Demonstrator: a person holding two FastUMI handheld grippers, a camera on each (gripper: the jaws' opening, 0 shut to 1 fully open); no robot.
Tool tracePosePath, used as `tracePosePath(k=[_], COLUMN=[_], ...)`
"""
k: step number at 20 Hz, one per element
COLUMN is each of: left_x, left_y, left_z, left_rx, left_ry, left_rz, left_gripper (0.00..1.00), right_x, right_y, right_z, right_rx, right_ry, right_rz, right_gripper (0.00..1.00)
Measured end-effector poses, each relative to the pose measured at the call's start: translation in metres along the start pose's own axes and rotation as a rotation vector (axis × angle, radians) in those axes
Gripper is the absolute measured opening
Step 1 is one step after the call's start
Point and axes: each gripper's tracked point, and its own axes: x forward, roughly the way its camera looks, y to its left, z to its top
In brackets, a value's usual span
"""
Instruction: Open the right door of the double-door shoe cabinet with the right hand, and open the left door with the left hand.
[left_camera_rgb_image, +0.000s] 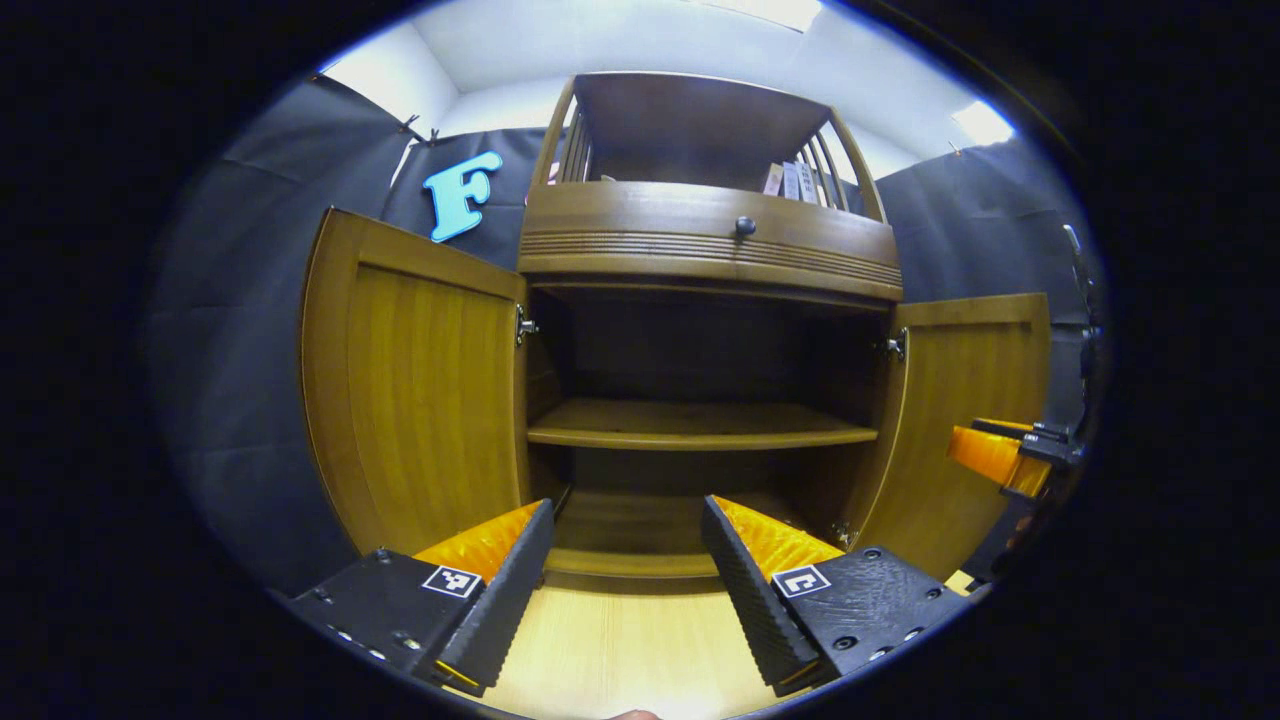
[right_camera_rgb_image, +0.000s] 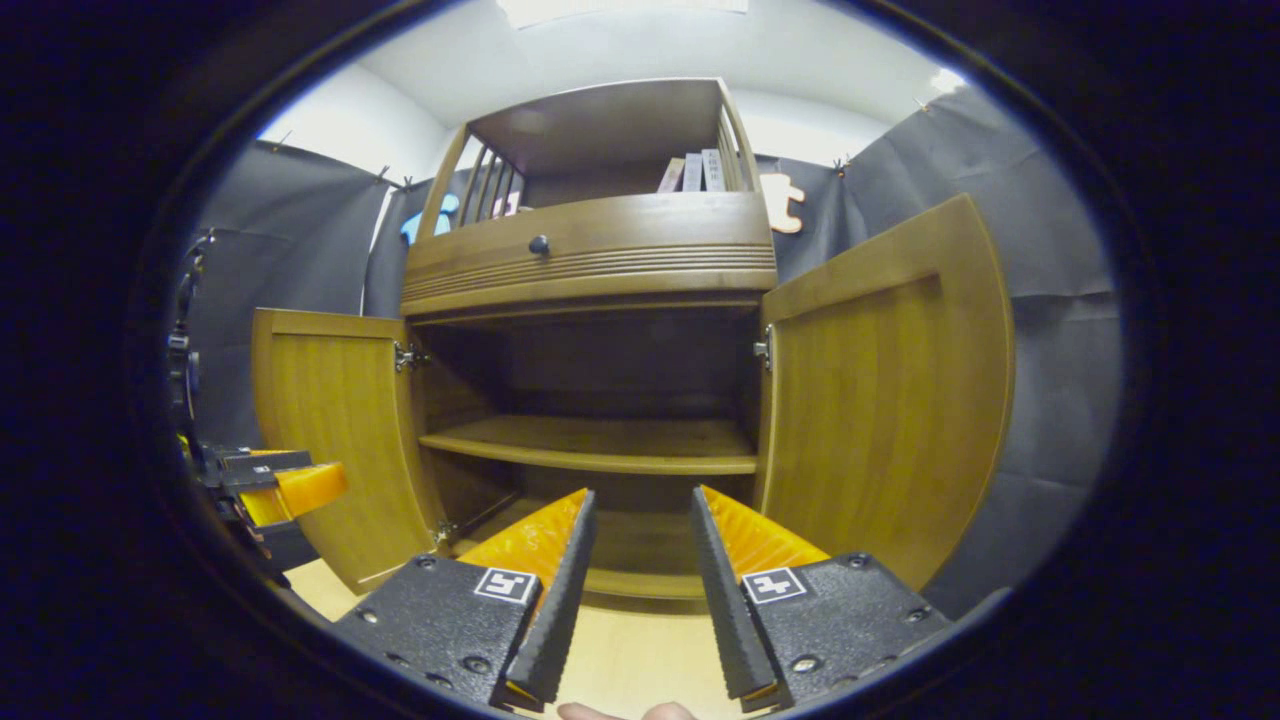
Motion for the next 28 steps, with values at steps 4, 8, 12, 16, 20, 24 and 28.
tracePosePath(k=[4, 8, 12, 16, 20, 24, 28], left_x=[-0.005, -0.007, -0.012, -0.016, -0.021, -0.024, -0.025], left_y=[-0.013, -0.021, -0.025, -0.025, -0.023, -0.023, -0.018], left_z=[0.022, 0.036, 0.038, 0.044, 0.045, 0.046, 0.047], left_rx=[-0.05, -0.067, -0.031, -0.011, 0.01, 0.015, 0.023], left_ry=[-0.055, -0.099, -0.109, -0.135, -0.144, -0.144, -0.146], left_rz=[-0.016, -0.029, -0.027, -0.024, -0.026, -0.034, -0.021], left_gripper=[1.0, 0.85, 1.0, 1.0, 1.0, 1.0, 1.0], right_x=[-0.003, -0.005, -0.009, -0.011, -0.011, -0.012, -0.012], right_y=[0.001, -0.004, 0.001, 0.002, 0.004, 0.009, 0.013], right_z=[0.011, 0.014, 0.026, 0.033, 0.034, 0.034, 0.032], right_rx=[0.005, -0.017, 0.004, 0.002, 0.009, -0.002, -0.005], right_ry=[-0.021, -0.018, -0.062, -0.081, -0.083, -0.085, -0.077], right_rz=[-0.008, -0.036, -0.013, -0.01, -0.008, 0.001, 0.01], right_gripper=[0.63, 0.7, 0.73, 0.77, 0.78, 0.78, 0.78])
